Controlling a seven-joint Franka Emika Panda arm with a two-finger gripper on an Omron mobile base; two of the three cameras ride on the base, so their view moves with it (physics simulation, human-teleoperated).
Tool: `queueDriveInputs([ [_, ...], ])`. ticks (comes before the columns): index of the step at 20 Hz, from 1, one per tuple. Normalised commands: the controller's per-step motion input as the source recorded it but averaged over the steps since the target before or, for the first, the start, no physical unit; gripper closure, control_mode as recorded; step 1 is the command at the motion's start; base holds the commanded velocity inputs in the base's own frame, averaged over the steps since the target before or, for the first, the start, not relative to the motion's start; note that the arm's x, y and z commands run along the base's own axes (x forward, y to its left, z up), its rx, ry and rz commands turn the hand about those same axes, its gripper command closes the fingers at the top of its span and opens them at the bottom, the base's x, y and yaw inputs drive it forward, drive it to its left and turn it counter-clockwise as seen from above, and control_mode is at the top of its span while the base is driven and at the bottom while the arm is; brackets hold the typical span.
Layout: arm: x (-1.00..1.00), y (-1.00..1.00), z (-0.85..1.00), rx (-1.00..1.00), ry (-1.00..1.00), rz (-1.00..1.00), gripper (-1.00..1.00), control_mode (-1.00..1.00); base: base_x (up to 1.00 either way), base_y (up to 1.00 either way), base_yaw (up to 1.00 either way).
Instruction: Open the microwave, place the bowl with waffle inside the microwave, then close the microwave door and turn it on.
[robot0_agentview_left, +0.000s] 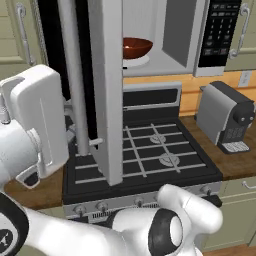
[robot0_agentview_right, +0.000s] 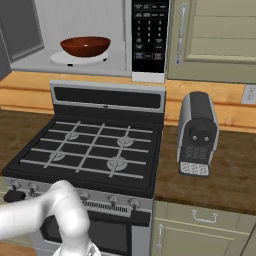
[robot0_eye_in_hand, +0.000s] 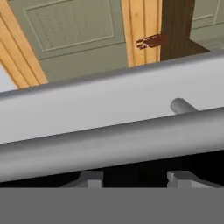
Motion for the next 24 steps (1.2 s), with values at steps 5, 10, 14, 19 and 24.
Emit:
queueDriveInputs([
  [5, 0.48, -1.00, 0.07, 0.23, 0.05, 0.15, -1.00, -1.00, 0.00, 0.00, 0.00],
  [10, 1.00, -1.00, 0.00, 0.23, 0.16, 0.12, -1.00, -1.00, 0.00, 0.00, 0.00],
  [14, 1.00, -1.00, -0.06, 0.23, 0.19, 0.11, -1.00, -1.00, 0.00, 0.00, 0.00],
  [19, 1.00, -0.84, -0.61, 0.16, 0.10, 0.12, -1.00, -1.00, 0.00, 0.00, 0.00],
  [24, 1.00, -0.44, -0.52, 0.08, 0.01, 0.13, -1.00, -1.00, 0.00, 0.00, 0.00],
])
